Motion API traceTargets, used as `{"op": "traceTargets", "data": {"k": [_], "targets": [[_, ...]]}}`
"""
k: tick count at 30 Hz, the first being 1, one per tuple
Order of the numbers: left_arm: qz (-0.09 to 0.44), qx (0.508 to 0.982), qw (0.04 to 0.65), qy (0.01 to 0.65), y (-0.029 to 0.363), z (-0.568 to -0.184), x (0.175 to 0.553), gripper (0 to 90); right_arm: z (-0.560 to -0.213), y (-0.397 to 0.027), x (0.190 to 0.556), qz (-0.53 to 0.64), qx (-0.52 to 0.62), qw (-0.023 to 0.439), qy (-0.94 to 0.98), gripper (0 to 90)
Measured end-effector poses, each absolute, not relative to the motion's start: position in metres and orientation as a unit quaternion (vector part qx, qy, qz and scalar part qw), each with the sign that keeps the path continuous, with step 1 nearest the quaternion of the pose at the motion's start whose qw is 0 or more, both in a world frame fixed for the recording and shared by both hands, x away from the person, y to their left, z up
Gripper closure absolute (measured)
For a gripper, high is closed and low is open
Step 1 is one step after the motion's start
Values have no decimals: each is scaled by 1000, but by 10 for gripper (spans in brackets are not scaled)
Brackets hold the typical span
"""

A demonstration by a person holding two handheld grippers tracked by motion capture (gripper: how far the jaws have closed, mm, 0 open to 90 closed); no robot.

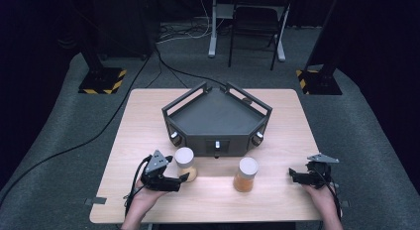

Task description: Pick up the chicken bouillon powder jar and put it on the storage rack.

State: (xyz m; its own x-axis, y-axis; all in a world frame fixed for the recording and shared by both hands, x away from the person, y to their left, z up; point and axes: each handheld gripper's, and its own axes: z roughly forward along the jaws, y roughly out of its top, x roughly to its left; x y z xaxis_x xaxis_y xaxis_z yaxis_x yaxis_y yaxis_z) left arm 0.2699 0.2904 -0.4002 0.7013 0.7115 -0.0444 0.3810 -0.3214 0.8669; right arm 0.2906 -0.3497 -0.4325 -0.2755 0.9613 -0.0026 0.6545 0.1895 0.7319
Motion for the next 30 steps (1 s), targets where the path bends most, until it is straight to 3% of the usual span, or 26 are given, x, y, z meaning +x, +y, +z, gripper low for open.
{"op": "traceTargets", "data": {"k": [12,20,23,30], "targets": [[188,790,469,347,268,-408,278,128,-432,-350,291,318,551,241,733,23],[194,788,475,342,264,-410,288,226,-433,-350,291,318,552,241,732,24],[206,787,470,342,261,-411,288,340,-433,-349,290,319,552,241,732,24],[203,793,460,343,257,-404,291,344,-433,-350,290,319,551,241,732,23]]}}
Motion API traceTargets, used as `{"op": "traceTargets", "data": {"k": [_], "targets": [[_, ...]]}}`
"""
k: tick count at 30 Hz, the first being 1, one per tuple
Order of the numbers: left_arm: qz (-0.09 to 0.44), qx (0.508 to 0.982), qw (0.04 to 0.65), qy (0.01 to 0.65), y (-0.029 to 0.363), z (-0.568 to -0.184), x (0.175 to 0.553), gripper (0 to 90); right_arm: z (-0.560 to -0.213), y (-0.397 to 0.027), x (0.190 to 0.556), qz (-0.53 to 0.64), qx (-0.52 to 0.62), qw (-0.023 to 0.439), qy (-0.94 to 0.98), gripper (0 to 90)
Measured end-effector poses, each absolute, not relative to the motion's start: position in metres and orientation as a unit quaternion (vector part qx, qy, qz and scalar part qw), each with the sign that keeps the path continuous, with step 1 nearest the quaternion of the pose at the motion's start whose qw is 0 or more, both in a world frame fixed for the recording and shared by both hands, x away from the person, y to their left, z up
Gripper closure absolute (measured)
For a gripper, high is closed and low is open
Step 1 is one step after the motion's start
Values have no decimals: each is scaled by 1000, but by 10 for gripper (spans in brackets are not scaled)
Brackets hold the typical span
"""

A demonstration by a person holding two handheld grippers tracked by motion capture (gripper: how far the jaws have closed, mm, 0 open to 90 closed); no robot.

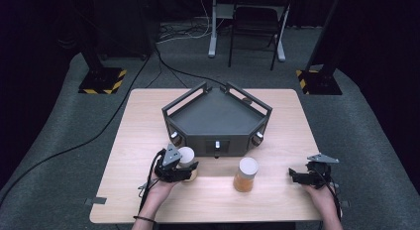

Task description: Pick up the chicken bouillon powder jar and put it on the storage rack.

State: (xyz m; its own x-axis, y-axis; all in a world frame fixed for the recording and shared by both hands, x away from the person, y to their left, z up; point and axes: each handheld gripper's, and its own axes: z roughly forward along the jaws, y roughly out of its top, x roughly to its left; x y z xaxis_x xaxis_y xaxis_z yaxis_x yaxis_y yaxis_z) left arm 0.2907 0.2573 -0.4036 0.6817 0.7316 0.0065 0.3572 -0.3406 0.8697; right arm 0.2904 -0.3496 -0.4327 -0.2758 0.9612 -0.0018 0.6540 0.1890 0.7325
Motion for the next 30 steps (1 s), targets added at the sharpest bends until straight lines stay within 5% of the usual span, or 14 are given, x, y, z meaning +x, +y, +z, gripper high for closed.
{"op": "traceTargets", "data": {"k": [30], "targets": [[256,768,498,312,262,-299,298,344,-433,-350,291,318,550,241,733,21]]}}
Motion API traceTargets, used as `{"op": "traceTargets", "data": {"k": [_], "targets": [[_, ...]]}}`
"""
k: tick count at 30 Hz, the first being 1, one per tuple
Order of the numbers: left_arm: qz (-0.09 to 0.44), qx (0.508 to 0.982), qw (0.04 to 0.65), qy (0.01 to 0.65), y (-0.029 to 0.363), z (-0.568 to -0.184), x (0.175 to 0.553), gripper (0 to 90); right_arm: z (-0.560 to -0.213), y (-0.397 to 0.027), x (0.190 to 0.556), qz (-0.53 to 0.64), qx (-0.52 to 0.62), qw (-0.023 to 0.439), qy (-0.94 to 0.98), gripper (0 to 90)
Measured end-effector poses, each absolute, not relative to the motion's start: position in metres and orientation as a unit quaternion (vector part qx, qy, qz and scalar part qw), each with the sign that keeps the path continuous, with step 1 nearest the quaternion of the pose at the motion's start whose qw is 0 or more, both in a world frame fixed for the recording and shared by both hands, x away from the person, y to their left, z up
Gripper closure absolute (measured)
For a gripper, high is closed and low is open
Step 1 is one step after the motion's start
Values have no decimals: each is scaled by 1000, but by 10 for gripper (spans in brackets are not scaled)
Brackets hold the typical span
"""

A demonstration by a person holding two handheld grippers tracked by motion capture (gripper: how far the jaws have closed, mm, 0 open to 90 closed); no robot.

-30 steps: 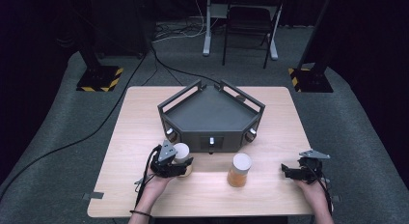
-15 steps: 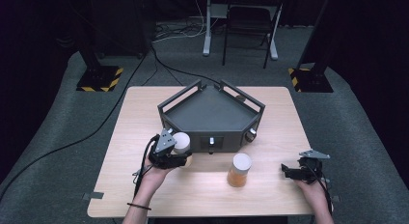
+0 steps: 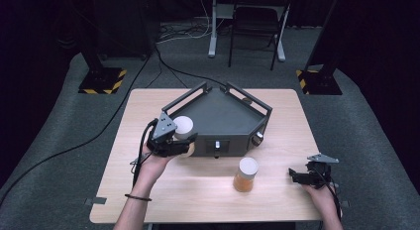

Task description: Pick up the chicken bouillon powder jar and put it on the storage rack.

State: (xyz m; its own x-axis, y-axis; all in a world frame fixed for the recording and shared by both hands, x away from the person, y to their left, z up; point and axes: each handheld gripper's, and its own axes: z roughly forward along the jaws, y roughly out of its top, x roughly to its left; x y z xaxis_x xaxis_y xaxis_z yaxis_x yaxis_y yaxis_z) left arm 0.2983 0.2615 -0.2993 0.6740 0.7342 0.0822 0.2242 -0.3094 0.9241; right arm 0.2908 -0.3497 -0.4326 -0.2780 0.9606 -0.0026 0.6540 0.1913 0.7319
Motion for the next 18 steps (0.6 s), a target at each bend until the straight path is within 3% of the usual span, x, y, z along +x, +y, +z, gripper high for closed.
{"op": "traceTargets", "data": {"k": [18], "targets": [[273,745,503,343,232,-276,349,344,-432,-350,291,318,549,240,734,21]]}}
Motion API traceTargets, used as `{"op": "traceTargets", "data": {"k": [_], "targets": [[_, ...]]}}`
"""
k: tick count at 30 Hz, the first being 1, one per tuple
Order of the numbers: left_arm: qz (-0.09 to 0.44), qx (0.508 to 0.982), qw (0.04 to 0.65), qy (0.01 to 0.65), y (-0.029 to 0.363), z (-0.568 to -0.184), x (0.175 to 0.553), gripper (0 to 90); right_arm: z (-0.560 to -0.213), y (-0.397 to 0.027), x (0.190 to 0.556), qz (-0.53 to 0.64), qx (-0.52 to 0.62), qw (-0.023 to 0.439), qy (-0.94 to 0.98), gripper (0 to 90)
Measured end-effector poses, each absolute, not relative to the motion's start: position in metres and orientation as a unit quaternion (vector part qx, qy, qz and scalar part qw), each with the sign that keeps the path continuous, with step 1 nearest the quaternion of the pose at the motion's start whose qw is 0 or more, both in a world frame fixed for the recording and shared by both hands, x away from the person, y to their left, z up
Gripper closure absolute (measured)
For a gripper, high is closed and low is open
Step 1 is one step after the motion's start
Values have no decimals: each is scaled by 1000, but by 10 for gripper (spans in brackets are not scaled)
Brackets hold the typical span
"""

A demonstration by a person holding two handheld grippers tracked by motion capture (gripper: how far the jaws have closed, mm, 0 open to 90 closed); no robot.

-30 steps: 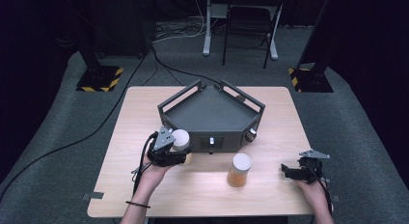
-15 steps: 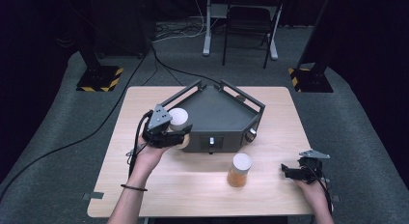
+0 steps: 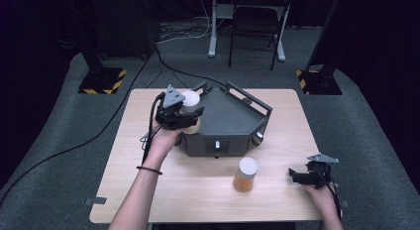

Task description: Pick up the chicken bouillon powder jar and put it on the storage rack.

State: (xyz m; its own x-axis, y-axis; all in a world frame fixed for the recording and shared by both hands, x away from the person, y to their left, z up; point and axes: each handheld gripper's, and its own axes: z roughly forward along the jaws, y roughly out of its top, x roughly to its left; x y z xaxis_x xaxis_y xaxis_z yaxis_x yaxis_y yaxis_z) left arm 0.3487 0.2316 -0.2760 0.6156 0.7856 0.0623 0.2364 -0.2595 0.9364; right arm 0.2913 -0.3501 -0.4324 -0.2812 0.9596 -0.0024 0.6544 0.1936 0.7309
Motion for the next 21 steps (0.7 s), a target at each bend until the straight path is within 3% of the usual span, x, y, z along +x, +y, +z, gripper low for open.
{"op": "traceTargets", "data": {"k": [10,21], "targets": [[280,751,468,372,202,-285,382,344,-432,-351,291,319,548,239,735,21],[255,749,467,394,205,-295,397,338,-432,-351,292,319,547,239,736,17]]}}
